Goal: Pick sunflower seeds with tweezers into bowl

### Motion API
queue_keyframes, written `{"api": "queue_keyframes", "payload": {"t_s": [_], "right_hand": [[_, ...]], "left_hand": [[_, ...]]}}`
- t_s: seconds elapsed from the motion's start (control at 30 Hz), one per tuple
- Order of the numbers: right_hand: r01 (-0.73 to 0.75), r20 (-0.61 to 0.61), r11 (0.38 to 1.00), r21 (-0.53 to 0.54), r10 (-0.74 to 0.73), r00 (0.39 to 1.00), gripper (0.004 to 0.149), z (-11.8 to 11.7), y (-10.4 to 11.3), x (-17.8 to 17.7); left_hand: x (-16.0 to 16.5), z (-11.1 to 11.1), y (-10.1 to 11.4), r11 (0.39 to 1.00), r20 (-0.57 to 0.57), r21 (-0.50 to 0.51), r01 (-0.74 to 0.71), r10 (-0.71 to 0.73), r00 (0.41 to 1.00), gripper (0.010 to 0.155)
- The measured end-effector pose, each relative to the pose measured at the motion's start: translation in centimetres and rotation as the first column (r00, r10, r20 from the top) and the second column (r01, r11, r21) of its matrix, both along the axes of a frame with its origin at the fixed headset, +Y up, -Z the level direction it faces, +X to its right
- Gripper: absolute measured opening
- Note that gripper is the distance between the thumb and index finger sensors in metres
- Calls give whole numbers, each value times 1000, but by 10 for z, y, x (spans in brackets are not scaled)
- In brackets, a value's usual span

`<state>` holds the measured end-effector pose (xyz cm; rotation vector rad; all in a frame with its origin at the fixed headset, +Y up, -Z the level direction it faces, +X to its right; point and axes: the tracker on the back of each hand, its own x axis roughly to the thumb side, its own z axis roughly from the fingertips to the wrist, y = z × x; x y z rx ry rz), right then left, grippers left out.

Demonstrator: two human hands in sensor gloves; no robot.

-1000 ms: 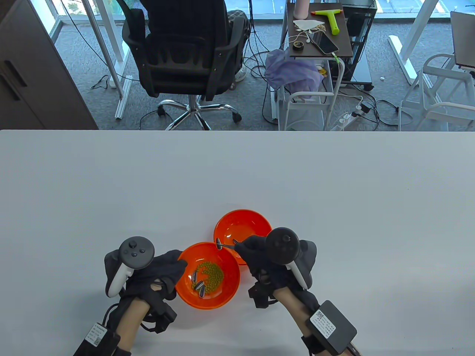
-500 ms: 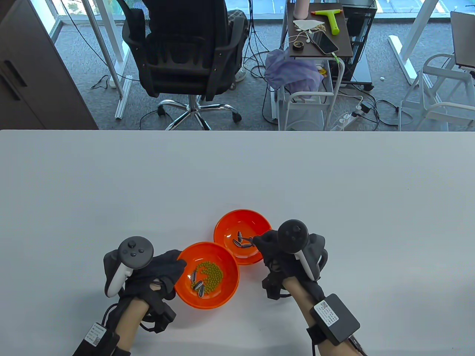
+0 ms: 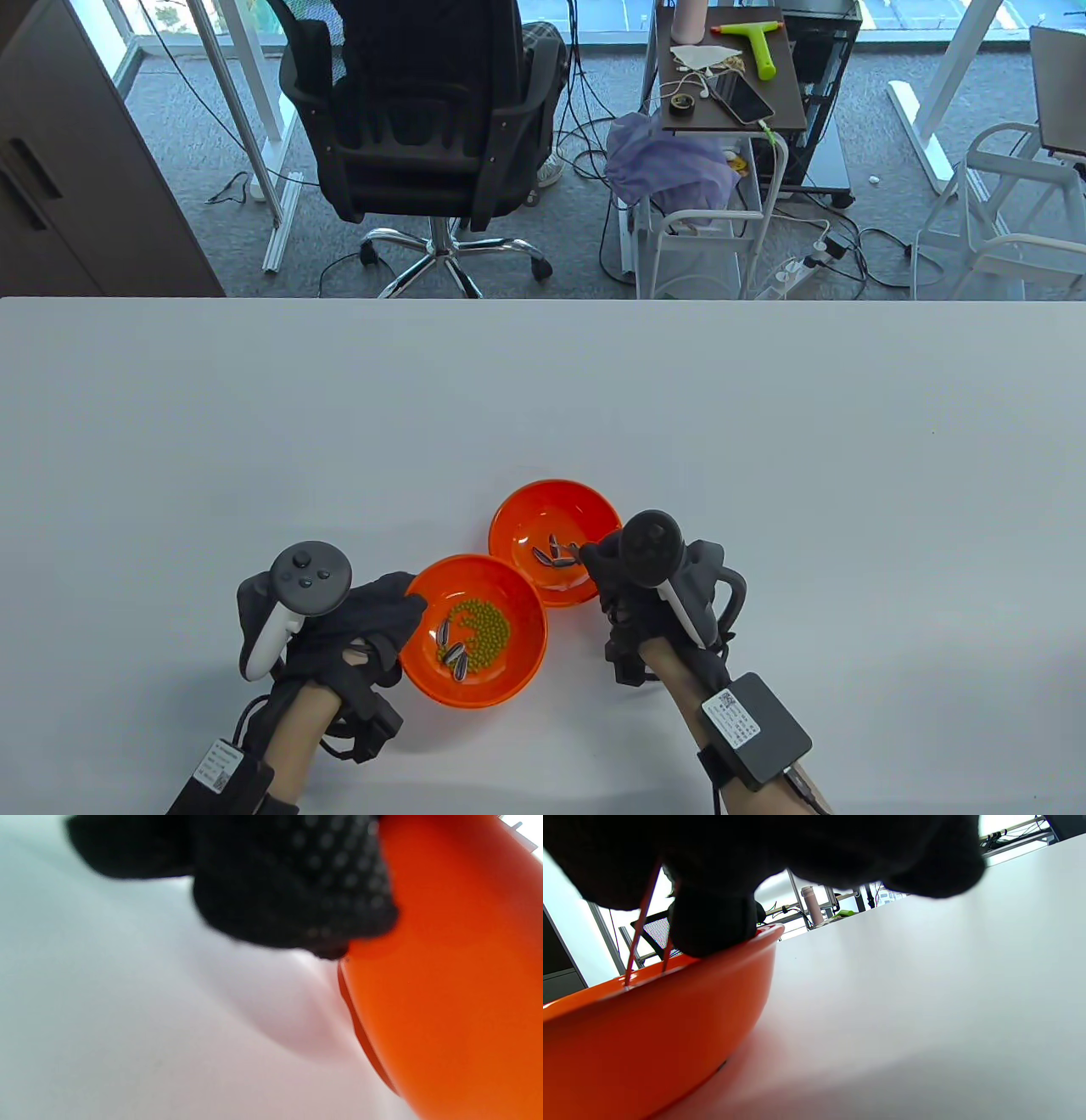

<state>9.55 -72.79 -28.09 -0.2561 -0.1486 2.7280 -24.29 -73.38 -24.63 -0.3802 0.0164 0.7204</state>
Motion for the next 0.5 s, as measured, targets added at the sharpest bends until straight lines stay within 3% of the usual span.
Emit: {"api": "queue_keyframes", "payload": {"t_s": [0.27,0.5], "right_hand": [[80,-52,993,87,-76,996,38,7,12,-5],[193,-214,974,114,-166,963,38,25,37,-23]], "left_hand": [[0,0,0,1000,-1,0,0,0,1000,49],[0,0,0,1000,-2,1,1,-1,1000,49]]}}
